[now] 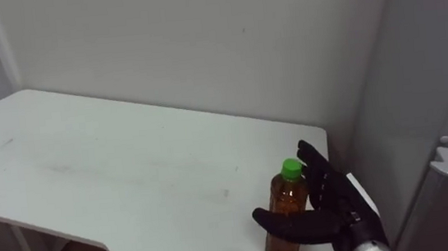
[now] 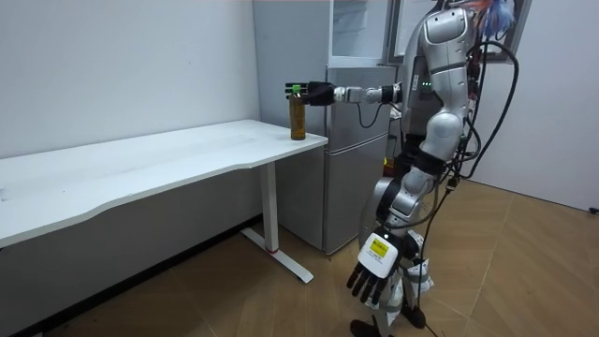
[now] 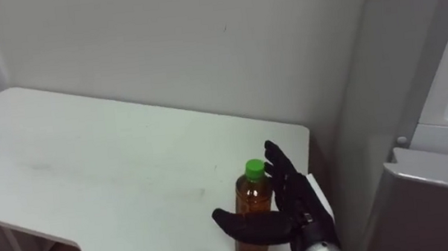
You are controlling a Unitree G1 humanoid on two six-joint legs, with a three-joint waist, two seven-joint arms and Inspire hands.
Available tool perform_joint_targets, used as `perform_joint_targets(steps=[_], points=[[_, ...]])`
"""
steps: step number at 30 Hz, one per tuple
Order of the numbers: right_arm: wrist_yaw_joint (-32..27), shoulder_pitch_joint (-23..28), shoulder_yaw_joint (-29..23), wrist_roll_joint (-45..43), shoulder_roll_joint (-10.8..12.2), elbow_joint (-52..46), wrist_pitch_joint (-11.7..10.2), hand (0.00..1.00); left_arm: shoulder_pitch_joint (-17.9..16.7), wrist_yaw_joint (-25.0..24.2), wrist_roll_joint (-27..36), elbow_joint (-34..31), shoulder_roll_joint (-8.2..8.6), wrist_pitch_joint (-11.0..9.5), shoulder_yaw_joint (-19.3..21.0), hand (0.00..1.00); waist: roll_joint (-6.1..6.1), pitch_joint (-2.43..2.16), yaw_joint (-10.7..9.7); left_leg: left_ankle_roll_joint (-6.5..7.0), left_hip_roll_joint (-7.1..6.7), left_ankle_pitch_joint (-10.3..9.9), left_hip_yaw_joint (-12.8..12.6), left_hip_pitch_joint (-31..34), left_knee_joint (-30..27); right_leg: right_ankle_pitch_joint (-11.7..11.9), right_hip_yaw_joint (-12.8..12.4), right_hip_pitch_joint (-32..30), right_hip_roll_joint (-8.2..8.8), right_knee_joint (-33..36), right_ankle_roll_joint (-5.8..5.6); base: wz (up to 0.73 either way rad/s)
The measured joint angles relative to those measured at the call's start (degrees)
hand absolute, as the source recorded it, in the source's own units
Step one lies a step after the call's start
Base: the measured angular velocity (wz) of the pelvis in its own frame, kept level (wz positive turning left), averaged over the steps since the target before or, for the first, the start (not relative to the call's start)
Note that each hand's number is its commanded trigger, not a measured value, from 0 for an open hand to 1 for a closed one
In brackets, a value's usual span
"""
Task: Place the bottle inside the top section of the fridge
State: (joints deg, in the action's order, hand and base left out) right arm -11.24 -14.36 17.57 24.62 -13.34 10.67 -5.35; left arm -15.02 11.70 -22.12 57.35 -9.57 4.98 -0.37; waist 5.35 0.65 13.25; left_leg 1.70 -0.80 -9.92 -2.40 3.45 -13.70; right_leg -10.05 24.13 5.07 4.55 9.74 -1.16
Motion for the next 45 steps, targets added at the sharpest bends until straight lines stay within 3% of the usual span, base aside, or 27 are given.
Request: perform_joint_targets(steps=[10,13,22,27,45], points=[[0.2,-0.5,1.3,-0.5,0.1,1.4,1.7,0.00,-0.2,-1.2,-0.1,-3.5,-0.07,1.7,0.1,0.00,-0.07,0.02,0.4,-0.07,-0.02,0.2,1.1,0.3,-0.1,0.0,1.2,0.2,0.04,0.0,0.00,0.05],[0.6,-1.0,1.3,-0.7,0.1,6.0,1.8,0.00,-0.1,-1.7,-0.1,-3.5,-0.20,1.6,0.1,0.00,-0.09,0.03,1.3,-0.03,-0.07,0.2,1.1,0.2,-0.1,0.0,1.2,0.3,0.09,0.1,0.00,0.01],[1.3,-1.1,1.3,-0.7,1.5,11.5,1.8,0.00,-0.6,-2.4,0.0,-3.4,-0.33,1.6,0.1,0.00,-0.21,0.23,1.2,0.06,-0.15,0.3,1.2,0.5,-0.6,0.0,1.2,0.3,0.18,0.1,-0.01,0.00],[-0.7,-1.1,1.3,0.0,2.4,11.6,1.8,0.00,0.2,-1.8,0.0,-2.2,-0.33,1.2,0.1,0.00,-0.15,0.38,1.2,0.19,-0.18,0.2,1.3,1.0,-1.4,0.0,1.4,0.3,0.21,0.1,-0.01,0.01],[-7.8,-2.1,0.1,10.2,2.3,12.2,1.8,0.00,-0.2,-0.5,0.1,-1.8,-0.29,1.3,-0.3,0.00,-0.79,0.42,1.3,0.57,-0.98,0.2,2.7,3.5,-2.4,-0.3,2.1,-1.2,0.40,0.1,-0.44,0.05]])
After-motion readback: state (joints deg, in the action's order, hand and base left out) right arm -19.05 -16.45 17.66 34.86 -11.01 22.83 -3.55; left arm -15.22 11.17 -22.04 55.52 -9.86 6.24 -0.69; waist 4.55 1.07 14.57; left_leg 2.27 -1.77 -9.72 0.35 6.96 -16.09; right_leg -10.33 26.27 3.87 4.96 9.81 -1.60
